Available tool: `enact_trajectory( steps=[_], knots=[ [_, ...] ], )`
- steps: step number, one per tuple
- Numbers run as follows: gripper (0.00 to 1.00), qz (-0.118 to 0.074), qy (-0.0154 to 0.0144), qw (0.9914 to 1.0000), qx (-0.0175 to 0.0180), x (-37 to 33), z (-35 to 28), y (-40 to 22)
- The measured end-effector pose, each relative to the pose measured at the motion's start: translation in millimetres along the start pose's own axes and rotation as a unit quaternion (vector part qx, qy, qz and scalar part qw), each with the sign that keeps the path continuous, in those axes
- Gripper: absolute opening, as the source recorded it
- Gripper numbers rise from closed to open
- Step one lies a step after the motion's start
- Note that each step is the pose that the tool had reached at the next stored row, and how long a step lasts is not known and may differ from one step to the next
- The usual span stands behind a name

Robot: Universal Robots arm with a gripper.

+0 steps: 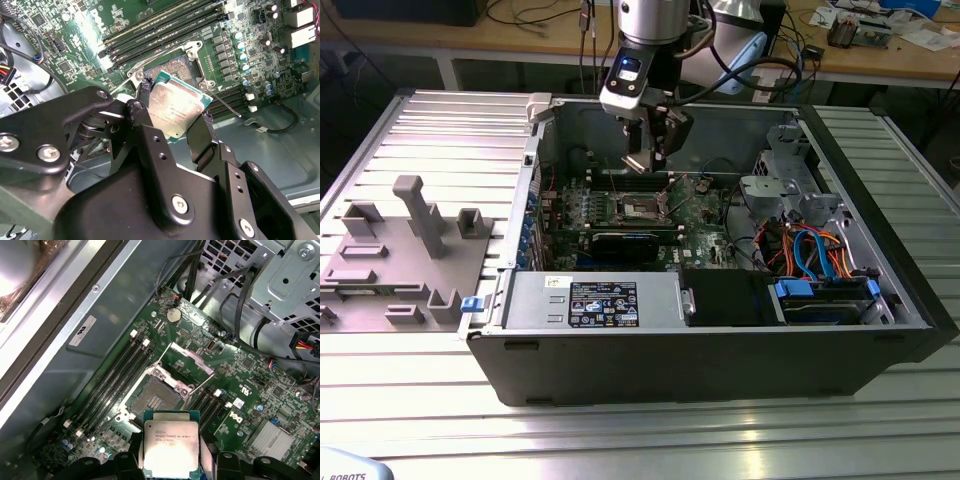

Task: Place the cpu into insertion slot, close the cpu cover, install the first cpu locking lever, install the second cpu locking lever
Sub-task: 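Place the cpu into insertion slot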

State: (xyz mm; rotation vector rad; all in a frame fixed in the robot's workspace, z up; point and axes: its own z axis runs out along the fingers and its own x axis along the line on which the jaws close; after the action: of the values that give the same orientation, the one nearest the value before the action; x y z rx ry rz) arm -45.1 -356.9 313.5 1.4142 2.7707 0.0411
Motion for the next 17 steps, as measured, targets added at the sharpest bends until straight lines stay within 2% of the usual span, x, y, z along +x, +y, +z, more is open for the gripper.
enact_trajectory(
  steps=[17],
  knots=[
    [0.54, 0.028, -0.0011, 0.9996, 0.0004, 0.0, 0.7, 0.0]
  ],
)
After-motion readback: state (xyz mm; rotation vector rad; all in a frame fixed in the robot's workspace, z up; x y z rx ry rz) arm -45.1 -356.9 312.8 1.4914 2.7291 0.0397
